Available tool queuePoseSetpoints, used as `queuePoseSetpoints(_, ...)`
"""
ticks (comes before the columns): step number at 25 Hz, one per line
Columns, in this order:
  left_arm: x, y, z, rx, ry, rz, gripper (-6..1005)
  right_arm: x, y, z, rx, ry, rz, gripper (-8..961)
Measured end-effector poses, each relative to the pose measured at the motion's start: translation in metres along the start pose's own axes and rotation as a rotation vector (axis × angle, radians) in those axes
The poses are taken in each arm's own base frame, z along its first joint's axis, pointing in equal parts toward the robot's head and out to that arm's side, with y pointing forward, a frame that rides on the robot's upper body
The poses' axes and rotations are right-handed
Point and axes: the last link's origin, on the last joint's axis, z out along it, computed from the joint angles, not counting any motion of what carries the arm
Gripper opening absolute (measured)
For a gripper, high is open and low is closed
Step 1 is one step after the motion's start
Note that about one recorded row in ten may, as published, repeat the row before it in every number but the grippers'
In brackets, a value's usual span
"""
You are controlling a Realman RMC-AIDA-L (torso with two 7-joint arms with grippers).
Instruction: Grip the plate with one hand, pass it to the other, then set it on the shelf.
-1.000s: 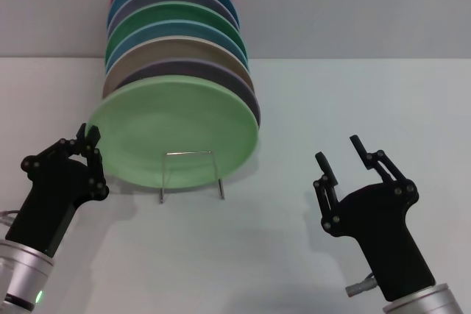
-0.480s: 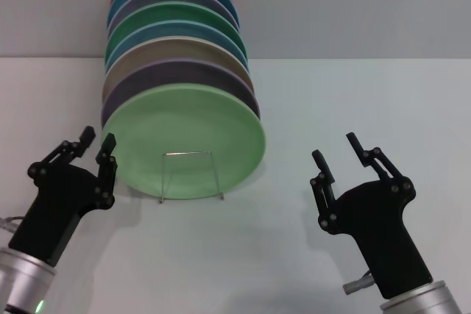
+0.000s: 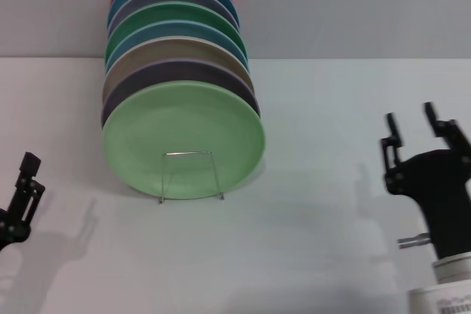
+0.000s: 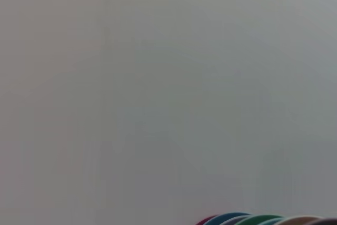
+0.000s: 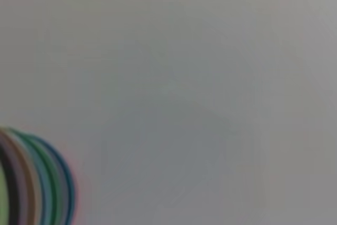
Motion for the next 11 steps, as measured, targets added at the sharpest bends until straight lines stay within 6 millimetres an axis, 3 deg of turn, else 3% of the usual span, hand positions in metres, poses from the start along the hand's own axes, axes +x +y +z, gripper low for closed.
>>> queuePoseSetpoints(6,-0.007,-0.014,0.01,0.042,-0.034,-0.153,699,0.027,-0.032,0.006,0.062,0.011,0.17,443)
queuePoseSetpoints(11,-0.011,-0.02,0.016,0.084,-0.051,-0.174,699,0.052,-0.061,0.012,0.04,0.015,0.38,444)
